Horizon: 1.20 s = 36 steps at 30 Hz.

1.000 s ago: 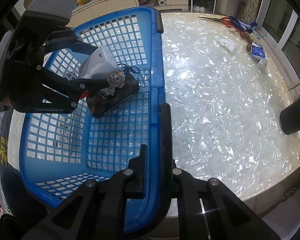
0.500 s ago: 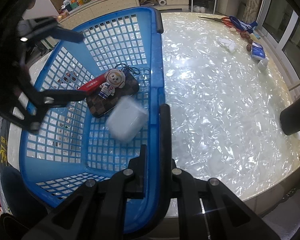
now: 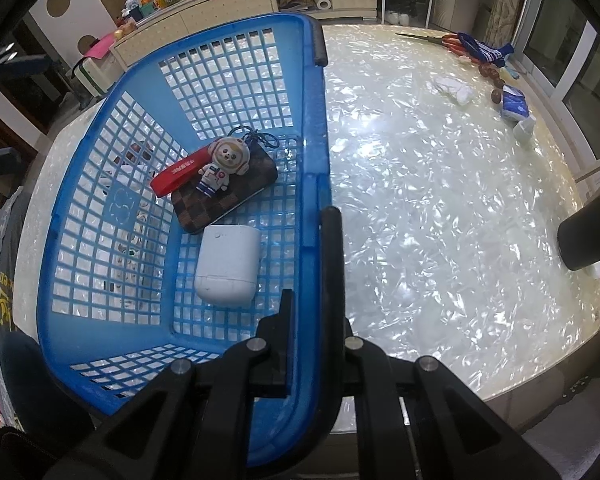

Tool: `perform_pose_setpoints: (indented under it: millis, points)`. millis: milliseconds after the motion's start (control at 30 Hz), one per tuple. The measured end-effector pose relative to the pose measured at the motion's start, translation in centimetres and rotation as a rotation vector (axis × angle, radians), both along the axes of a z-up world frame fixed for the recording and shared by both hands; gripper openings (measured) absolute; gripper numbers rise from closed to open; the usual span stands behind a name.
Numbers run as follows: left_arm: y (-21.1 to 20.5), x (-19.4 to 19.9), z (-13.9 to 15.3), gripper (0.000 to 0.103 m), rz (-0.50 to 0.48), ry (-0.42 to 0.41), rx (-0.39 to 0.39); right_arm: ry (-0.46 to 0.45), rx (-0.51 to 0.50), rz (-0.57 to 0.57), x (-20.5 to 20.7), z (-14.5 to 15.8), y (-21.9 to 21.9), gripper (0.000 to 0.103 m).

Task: Organize rigid objects
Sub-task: 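Move the left tool back to the white charger on the table, then close the left tool on the white square charger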

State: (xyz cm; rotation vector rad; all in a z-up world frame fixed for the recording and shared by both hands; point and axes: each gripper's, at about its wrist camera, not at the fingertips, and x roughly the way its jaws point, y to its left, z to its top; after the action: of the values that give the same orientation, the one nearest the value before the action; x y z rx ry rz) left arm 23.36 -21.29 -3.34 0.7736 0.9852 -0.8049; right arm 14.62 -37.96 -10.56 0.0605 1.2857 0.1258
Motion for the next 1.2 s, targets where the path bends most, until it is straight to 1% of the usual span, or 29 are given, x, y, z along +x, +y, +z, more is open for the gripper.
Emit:
perform_pose_setpoints:
  millis: [133, 300, 367, 467, 633, 800, 867, 967, 1100, 1200]
  points:
    - [3.7, 0.5, -1.0, 0.103, 0.098, 0.024, -0.001, 0.002, -0.002, 0.001, -0.1, 0.1, 0.1, 0.008]
    - [7.2, 0.7, -4.2, 0.103, 0.182, 0.041, 0.029, 0.006, -0.007, 0.004, -0.3, 0.1, 0.4, 0.008]
    - [7.8, 0.6, -5.5, 0.103, 0.193, 0.040, 0.048, 0.008, -0.010, 0.006, -0.2, 0.1, 0.4, 0.008]
    - [8.3, 0.1, -7.7, 0.103, 0.198, 0.072, 0.054, 0.010, -0.012, 0.006, -0.2, 0.1, 0.5, 0.008]
    - [7.9, -1.7, -10.8, 0.103, 0.248, 0.129, 0.020, 0.010, -0.012, 0.005, -0.2, 0.0, 0.4, 0.008]
    - [6.3, -3.8, -13.2, 0.103, 0.215, 0.173, -0.007, 0.011, -0.011, 0.007, -0.1, 0.0, 0.4, 0.008]
    - [5.5, -4.7, -13.8, 0.103, 0.172, 0.186, -0.021, 0.011, -0.010, 0.007, -0.1, 0.0, 0.4, 0.008]
    - [4.7, -5.6, -14.8, 0.103, 0.102, 0.172, -0.009, 0.012, -0.011, 0.007, -0.1, 0.0, 0.4, 0.008]
    - [4.1, -6.2, -15.3, 0.103, 0.037, 0.186, -0.015, 0.011, -0.009, 0.006, -0.1, -0.1, 0.3, 0.008]
    - [3.6, -6.4, -15.8, 0.103, -0.008, 0.173, 0.002, 0.012, -0.009, 0.005, -0.1, 0.0, 0.4, 0.008]
